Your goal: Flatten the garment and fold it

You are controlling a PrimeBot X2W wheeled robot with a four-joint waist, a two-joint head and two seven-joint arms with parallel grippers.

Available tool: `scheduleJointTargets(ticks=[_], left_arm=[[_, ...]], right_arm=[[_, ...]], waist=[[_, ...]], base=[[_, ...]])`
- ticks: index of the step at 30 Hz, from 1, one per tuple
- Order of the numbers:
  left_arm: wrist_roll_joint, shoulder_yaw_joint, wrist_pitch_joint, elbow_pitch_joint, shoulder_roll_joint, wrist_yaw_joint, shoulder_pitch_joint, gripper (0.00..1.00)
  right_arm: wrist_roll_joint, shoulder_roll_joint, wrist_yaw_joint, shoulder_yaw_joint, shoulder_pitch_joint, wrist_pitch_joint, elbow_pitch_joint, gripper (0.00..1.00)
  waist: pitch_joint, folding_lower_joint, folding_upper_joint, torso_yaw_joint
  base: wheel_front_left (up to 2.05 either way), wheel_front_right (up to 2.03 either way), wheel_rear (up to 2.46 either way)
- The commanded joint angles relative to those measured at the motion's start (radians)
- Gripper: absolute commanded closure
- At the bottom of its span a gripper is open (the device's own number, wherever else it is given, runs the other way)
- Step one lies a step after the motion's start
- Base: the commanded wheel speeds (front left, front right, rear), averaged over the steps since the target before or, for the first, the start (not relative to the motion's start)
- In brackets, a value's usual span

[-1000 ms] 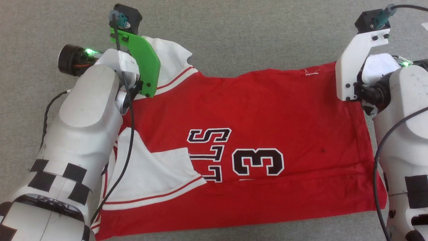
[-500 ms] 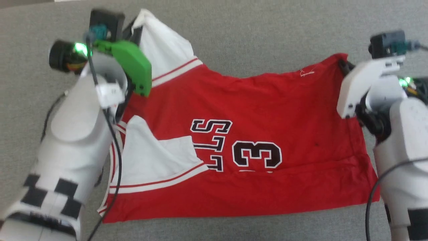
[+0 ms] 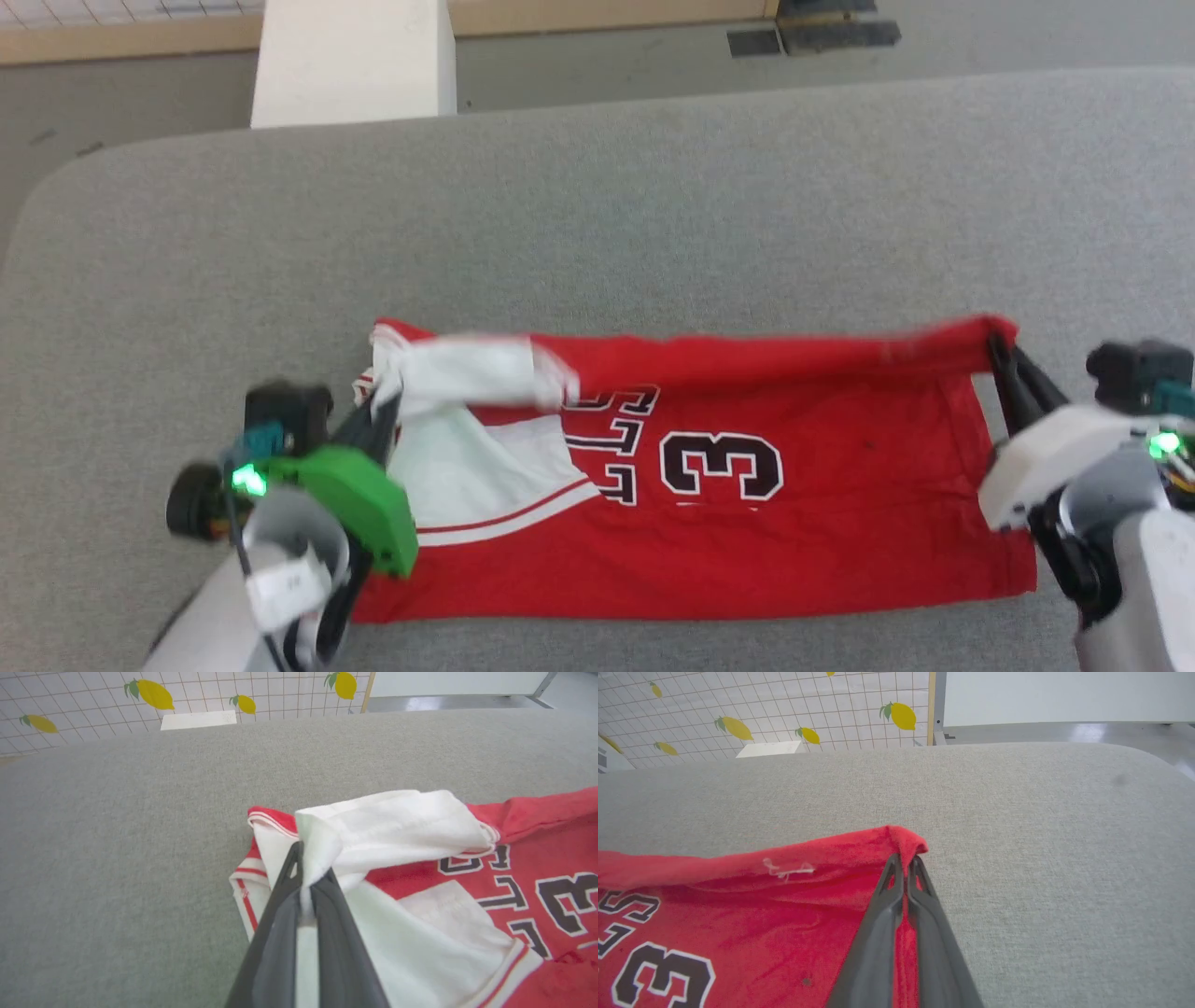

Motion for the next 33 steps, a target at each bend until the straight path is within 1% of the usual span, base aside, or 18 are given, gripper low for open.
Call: scheduleJointTargets(ticks=[1, 4, 7, 9, 14, 18, 19, 20, 21, 22, 27, 33], left_arm=[[-0.018, 0.004, 0.008, -0.039, 0.012, 0.018, 0.055, 1.0], [-0.045, 0.005, 0.03, -0.102, 0.026, 0.042, 0.153, 1.0], [-0.063, -0.004, 0.051, -0.142, 0.038, 0.056, 0.235, 1.0], [-0.078, -0.012, 0.063, -0.157, 0.037, 0.057, 0.274, 1.0], [-0.088, -0.038, 0.089, -0.154, 0.033, 0.064, 0.321, 1.0], [-0.09, -0.056, 0.087, -0.122, 0.016, 0.051, 0.312, 1.0], [-0.091, -0.059, 0.085, -0.112, 0.01, 0.048, 0.308, 0.72], [-0.092, -0.062, 0.081, -0.1, 0.003, 0.046, 0.302, 0.21], [-0.094, -0.067, 0.082, -0.091, -0.004, 0.041, 0.299, 0.0], [-0.098, -0.073, 0.084, -0.08, -0.012, 0.035, 0.296, 0.0], [-0.112, -0.07, 0.065, -0.053, -0.032, 0.036, 0.3, 0.0], [-0.116, -0.036, -0.01, -0.077, -0.029, 0.054, 0.334, 0.0]], right_arm=[[0.006, -0.009, -0.002, -0.005, 0.035, -0.004, -0.008, 1.0], [0.011, -0.016, -0.002, -0.013, 0.089, 0.012, -0.014, 1.0], [0.015, -0.026, -0.002, -0.014, 0.138, 0.05, -0.022, 1.0], [0.014, -0.037, -0.002, -0.008, 0.163, 0.082, -0.027, 1.0], [-0.01, -0.074, -0.002, 0.012, 0.202, 0.183, -0.014, 1.0], [-0.022, -0.094, -0.002, 0.041, 0.202, 0.239, 0.002, 1.0], [-0.02, -0.093, -0.002, 0.043, 0.199, 0.248, 0.008, 1.0], [-0.017, -0.092, -0.002, 0.047, 0.196, 0.26, 0.014, 0.73], [-0.015, -0.091, -0.002, 0.05, 0.195, 0.269, 0.018, 0.29], [-0.011, -0.089, -0.002, 0.053, 0.194, 0.28, 0.022, 0.0], [0.019, -0.074, -0.002, 0.026, 0.213, 0.309, 0.012, 0.0], [0.051, -0.04, -0.002, -0.051, 0.281, 0.301, -0.067, 0.0]], waist=[[-0.055, 0.0, 0.0, 0.021], [-0.074, 0.0, 0.0, 0.028], [-0.084, 0.0, 0.0, 0.034], [-0.086, 0.0, 0.0, 0.035], [-0.084, 0.0, 0.0, 0.039], [-0.076, 0.0, 0.0, 0.042], [-0.075, 0.0, 0.0, 0.042], [-0.075, 0.0, 0.0, 0.042], [-0.075, 0.0, 0.0, 0.043], [-0.077, 0.0, 0.0, 0.043], [-0.096, 0.0, 0.0, 0.049], [-0.124, 0.0, 0.0, 0.063]], base=[[0.0, 0.0, 0.0], [0.0, 0.0, 0.0], [0.0, 0.0, 0.0], [0.0, 0.0, 0.0], [0.0, 0.0, 0.0], [0.0, 0.0, 0.0], [0.0, 0.0, 0.0], [0.0, 0.0, 0.0], [0.0, 0.0, 0.0], [0.0, 0.0, 0.0], [0.0, 0.0, 0.0], [0.0, 0.0, 0.0]])
